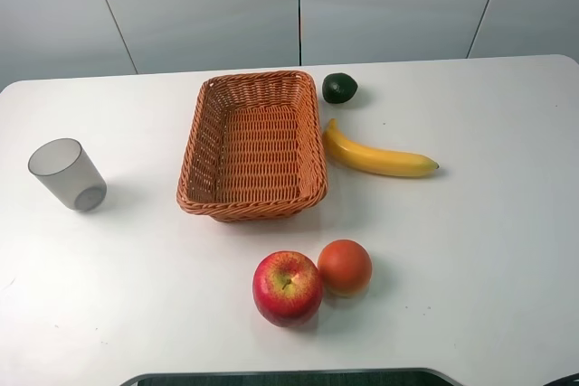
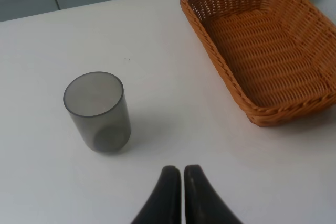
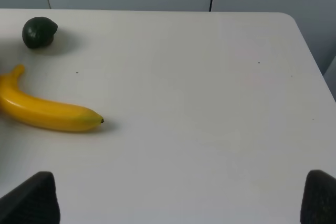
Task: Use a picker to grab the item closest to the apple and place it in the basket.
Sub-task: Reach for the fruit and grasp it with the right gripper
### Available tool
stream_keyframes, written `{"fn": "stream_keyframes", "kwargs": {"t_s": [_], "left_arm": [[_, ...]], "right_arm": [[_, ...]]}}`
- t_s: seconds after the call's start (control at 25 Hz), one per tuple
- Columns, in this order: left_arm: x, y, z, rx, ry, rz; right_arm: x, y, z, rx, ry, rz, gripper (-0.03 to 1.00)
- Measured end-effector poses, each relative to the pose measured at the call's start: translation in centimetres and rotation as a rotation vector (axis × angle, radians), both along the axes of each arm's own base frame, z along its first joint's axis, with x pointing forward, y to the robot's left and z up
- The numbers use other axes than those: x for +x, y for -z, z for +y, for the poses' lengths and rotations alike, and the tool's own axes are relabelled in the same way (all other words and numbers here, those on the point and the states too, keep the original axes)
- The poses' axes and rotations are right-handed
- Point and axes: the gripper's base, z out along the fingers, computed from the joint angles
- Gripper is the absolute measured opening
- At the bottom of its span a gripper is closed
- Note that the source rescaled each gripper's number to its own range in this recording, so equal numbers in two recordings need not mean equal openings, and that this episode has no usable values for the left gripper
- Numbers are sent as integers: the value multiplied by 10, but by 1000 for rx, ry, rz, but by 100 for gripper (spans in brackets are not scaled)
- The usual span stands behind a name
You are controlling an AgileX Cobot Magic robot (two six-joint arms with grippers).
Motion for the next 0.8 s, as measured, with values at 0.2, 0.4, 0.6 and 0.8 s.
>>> {"fn": "stream_keyframes", "kwargs": {"t_s": [0.2,0.4,0.6,0.8], "left_arm": [[0,0,0,0,0,0],[0,0,0,0,0,0],[0,0,0,0,0,0],[0,0,0,0,0,0]], "right_arm": [[0,0,0,0,0,0,100],[0,0,0,0,0,0,100],[0,0,0,0,0,0,100],[0,0,0,-2,1,0,100]]}}
